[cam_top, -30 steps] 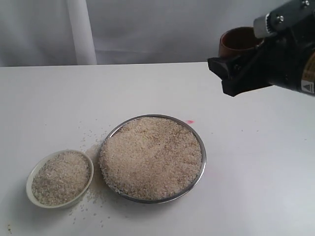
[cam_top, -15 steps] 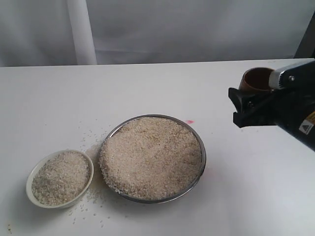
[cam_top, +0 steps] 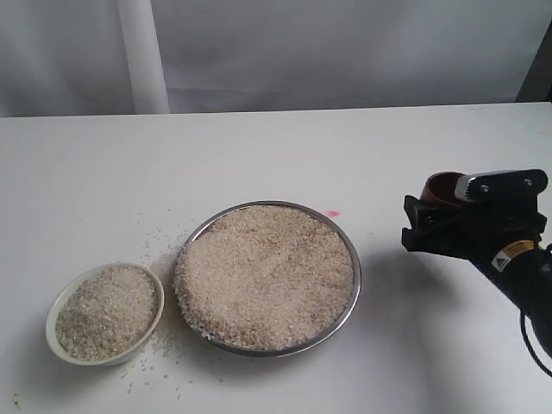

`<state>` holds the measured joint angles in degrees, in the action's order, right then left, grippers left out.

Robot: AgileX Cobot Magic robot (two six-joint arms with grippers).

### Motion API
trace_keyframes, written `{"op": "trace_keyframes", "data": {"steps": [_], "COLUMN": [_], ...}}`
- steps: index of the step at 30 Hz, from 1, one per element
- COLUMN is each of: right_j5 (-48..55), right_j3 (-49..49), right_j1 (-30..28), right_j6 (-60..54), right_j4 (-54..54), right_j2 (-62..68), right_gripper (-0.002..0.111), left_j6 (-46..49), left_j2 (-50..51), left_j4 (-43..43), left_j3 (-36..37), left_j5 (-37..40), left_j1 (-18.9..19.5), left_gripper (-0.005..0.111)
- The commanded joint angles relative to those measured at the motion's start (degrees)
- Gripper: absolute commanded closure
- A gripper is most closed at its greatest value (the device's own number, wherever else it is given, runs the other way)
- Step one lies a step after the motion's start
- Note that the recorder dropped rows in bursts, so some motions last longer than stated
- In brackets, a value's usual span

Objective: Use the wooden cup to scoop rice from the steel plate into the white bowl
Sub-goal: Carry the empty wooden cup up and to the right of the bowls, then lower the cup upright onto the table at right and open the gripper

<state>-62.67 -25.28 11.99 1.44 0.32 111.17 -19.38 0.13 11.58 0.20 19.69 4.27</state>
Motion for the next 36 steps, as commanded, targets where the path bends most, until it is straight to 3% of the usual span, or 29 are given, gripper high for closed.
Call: {"op": "trace_keyframes", "data": {"steps": [1, 30, 33, 36], "right_j5": [-2.79, -0.83, -1.70, -1.70], "right_j3": [0.18, 0.18, 0.18, 0.18], "right_j1": [-0.51, -0.51, -0.51, -0.51], "right_j6": [-1.44, -1.44, -3.34, -4.08], "right_j4": [4.76, 5.27, 4.50, 4.19], "right_j2": [3.60, 7.21, 7.21, 7.21], "right_gripper": [0.108, 0.108, 0.098, 0.073], "left_j6": [-0.08, -0.08, -0.08, -0.08], "left_j2": [-0.13, -0.13, -0.13, -0.13], "left_j4": [-0.33, -0.33, -0.33, -0.33], "left_j3": [-0.20, -0.20, -0.20, -0.20], "left_j5": [-0.36, -0.36, -0.36, -0.36], "left_j1": [-0.27, -0.27, -0.27, -0.27], "left_gripper": [0.107, 0.107, 0.107, 0.107]}}
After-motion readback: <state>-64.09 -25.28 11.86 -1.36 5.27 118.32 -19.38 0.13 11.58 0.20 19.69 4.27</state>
